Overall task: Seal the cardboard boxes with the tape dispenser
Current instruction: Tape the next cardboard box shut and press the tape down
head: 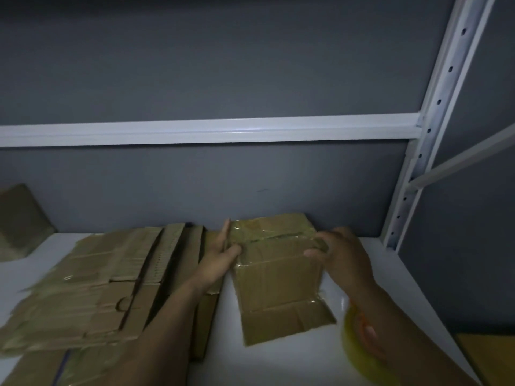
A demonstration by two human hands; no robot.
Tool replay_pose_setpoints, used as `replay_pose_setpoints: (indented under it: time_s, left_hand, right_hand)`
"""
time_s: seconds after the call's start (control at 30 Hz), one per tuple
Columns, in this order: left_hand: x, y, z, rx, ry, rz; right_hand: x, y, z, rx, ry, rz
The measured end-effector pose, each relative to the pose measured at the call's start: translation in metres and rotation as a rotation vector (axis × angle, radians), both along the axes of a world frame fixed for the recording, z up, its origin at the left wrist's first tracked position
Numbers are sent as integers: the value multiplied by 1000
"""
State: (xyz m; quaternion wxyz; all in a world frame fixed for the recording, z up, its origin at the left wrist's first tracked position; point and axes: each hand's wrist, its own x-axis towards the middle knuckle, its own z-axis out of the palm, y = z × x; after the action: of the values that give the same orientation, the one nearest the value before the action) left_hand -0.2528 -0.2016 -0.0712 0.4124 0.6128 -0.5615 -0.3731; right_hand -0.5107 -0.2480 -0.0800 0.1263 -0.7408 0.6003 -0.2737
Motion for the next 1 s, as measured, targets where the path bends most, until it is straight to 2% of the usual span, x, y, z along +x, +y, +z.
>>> replay_pose_setpoints:
  time_s: [0.07, 0.23, 0.37, 0.47, 0.53, 0.63, 0.8, 0.93, 1.0]
  left_hand:
    - [0, 2, -4, -62, -3, 35]
    - [-3, 7, -9, -168, -58, 109]
    - [-18, 11, -14, -178, -197, 108]
    - [-33, 21, -27, -238, -259, 179]
    - [-41, 27, -41, -290, -382, 200]
    - [-45, 27, -46, -301, -464, 239]
    - [-52, 19, -40, -357, -573, 220]
    - [-60, 13, -45, -415, -728, 217]
    - [-63, 11, -47, -410, -799, 192]
  right_hand:
    - [8, 9, -3, -18, -109, -98]
    - [17, 12, 1, -105, -285, -113]
    - [26, 9, 15, 159, -424, 53]
    - [24, 2, 15, 260, -321, 157]
    - [20, 2, 15, 301, -298, 222]
    - [12, 11, 18, 282, -257, 226]
    - [-40, 46, -6, 146, 2, -83]
    - [-85, 67, -47, 339, 96, -277]
    - [-94, 70, -59, 320, 131, -340]
